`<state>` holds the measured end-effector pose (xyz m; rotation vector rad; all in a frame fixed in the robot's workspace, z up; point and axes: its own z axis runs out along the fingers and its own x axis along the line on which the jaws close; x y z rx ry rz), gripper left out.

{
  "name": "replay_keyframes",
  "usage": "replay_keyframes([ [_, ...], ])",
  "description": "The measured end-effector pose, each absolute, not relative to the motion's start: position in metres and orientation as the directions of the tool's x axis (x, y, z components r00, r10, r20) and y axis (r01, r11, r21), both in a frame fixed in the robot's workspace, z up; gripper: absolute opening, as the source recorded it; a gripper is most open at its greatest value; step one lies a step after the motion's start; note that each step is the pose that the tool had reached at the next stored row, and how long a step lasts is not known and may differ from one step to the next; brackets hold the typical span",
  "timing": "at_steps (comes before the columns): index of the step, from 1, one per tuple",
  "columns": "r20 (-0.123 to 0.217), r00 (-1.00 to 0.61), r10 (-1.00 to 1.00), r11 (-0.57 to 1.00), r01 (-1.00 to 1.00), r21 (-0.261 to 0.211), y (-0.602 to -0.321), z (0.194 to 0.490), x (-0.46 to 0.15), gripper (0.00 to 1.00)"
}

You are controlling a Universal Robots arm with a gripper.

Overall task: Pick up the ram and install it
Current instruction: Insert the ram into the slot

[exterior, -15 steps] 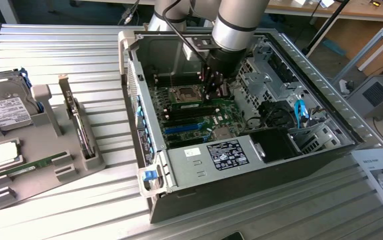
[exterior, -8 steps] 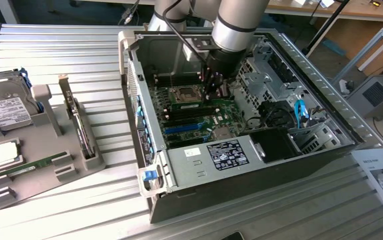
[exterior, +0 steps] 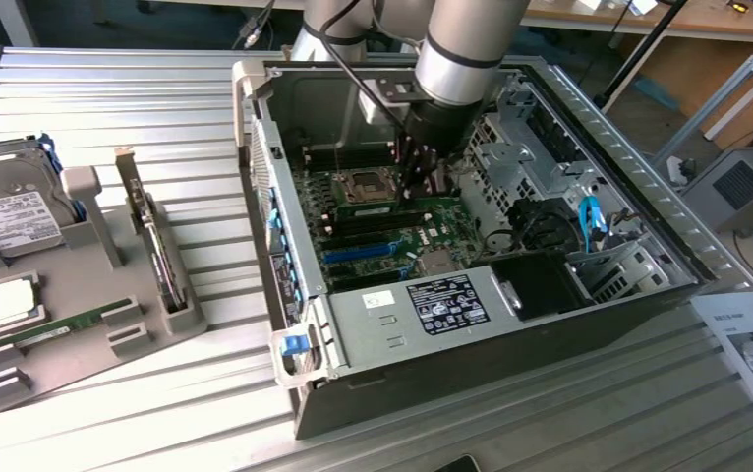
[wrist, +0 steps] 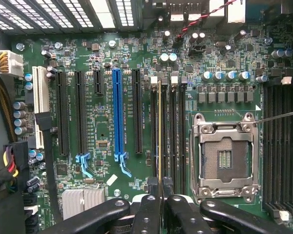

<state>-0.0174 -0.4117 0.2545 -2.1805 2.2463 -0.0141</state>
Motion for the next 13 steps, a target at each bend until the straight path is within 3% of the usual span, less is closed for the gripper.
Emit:
replay_keyframes([
  [13,-0.002,-0.029,-1.0,0.029,-0.999,-0.014,-0.4123,0.2521,-0.0169,0.12],
])
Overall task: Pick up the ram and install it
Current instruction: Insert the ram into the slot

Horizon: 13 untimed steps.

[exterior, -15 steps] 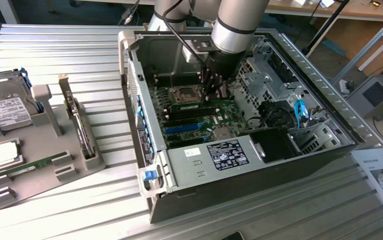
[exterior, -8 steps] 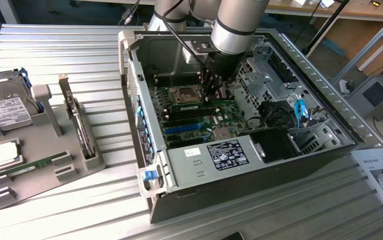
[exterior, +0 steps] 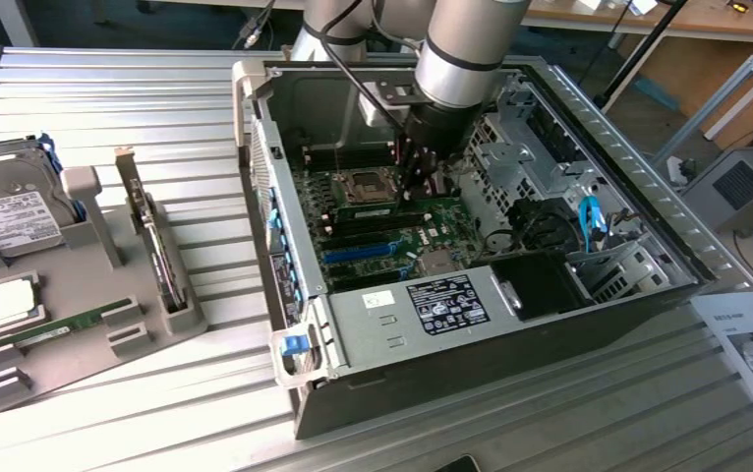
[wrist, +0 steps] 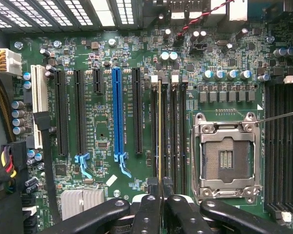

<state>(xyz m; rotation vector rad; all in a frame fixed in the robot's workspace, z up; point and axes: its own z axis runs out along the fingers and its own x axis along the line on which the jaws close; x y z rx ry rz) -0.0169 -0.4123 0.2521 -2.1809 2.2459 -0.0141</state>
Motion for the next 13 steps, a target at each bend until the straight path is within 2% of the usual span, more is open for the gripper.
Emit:
replay_keyframes([
  [13,-0.002,-0.029,-1.0,0.029,-0.999,-0.014,-0.4127,0.2476,-0.0169,0.12],
])
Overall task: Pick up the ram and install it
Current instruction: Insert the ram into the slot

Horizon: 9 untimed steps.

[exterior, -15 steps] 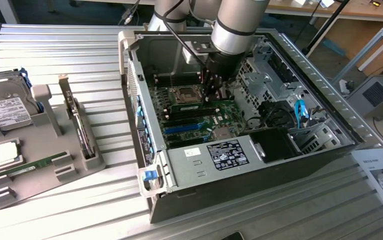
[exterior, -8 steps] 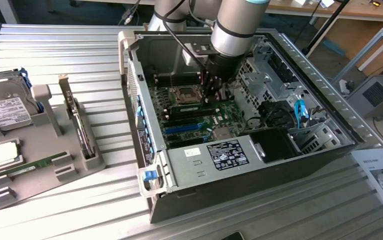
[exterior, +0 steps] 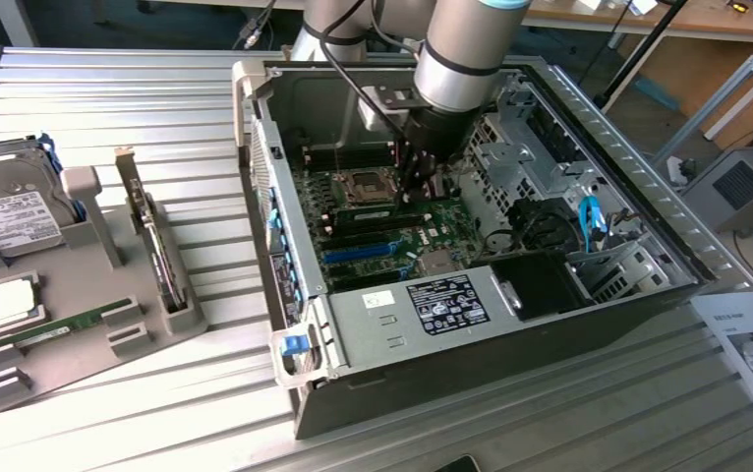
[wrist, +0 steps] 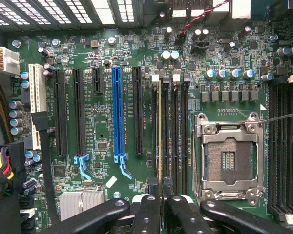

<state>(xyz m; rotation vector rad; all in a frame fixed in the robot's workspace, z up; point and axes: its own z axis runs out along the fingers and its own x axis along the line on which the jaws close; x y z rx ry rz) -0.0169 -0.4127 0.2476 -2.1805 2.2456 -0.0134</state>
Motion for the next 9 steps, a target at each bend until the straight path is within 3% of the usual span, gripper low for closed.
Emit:
replay_keyframes([
  [9,-0.003,-0.023,-1.0,0.024,-1.0,-0.014,-0.4127,0.2471,-0.0169,0.12],
])
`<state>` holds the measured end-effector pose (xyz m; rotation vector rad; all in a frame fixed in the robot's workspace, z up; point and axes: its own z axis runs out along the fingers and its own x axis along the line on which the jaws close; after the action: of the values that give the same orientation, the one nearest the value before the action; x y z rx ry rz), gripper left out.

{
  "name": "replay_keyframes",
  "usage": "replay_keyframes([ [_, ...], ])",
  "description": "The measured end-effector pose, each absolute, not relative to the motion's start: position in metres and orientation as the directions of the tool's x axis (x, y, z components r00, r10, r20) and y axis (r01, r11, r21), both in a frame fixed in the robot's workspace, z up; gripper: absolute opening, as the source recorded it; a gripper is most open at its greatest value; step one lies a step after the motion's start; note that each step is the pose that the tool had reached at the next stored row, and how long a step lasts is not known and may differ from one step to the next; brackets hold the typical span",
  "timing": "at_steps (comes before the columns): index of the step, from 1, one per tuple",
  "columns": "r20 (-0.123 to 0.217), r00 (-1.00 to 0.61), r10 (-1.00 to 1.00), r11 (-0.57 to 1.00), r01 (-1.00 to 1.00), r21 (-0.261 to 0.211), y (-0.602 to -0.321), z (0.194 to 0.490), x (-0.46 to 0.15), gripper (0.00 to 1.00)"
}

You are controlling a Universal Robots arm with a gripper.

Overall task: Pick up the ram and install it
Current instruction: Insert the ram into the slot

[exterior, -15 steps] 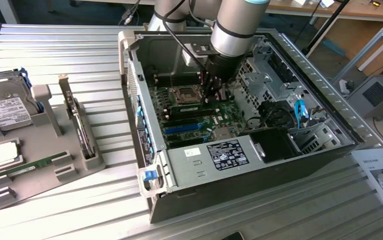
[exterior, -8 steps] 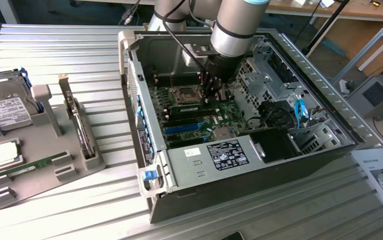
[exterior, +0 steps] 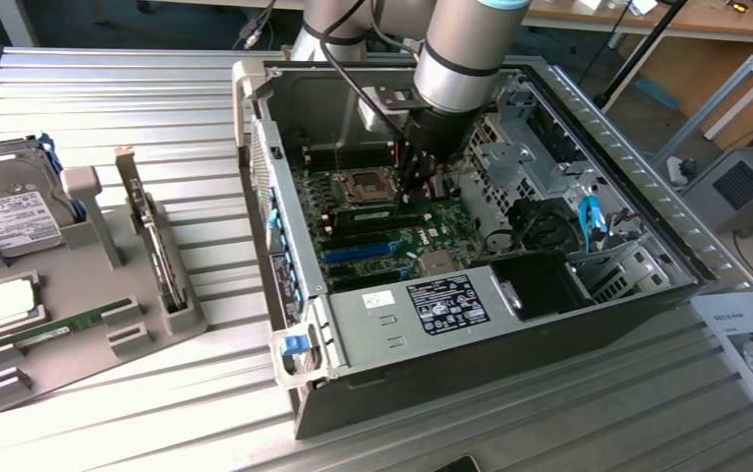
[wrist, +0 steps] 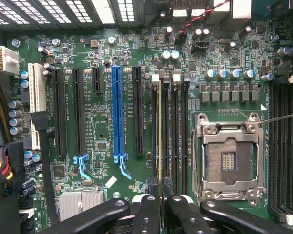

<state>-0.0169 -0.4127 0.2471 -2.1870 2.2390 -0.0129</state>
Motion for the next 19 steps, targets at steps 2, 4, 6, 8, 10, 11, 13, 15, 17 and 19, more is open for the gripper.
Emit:
replay_keyframes([
  [2,-0.003,-0.02,-1.0,0.02,-1.0,-0.014,-0.4127,0.2471,-0.0169,0.12],
  [4,-0.003,-0.019,-1.0,0.019,-1.0,-0.014,-0.4127,0.2471,-0.0169,0.12],
  [6,-0.003,-0.019,-1.0,0.019,-1.0,-0.014,-0.4127,0.247,-0.0169,0.12],
  [8,-0.003,-0.019,-1.0,0.019,-1.0,-0.014,-0.4127,0.2464,-0.0169,0.12],
  [10,-0.003,-0.019,-1.0,0.019,-1.0,-0.014,-0.4128,0.2458,-0.0168,0.12],
  [11,-0.003,-0.019,-1.0,0.019,-1.0,-0.014,-0.4129,0.2454,-0.0168,0.12],
  [13,-0.003,-0.019,-1.0,0.019,-1.0,-0.014,-0.4129,0.2447,-0.0169,0.12],
  [15,-0.002,-0.019,-1.0,0.019,-1.0,-0.014,-0.413,0.2447,-0.0169,0.12],
  [17,-0.003,-0.019,-1.0,0.019,-1.0,-0.014,-0.4129,0.2444,-0.0169,0.12],
  [19,-0.003,-0.019,-1.0,0.019,-1.0,-0.014,-0.4129,0.2436,-0.0168,0.12],
])
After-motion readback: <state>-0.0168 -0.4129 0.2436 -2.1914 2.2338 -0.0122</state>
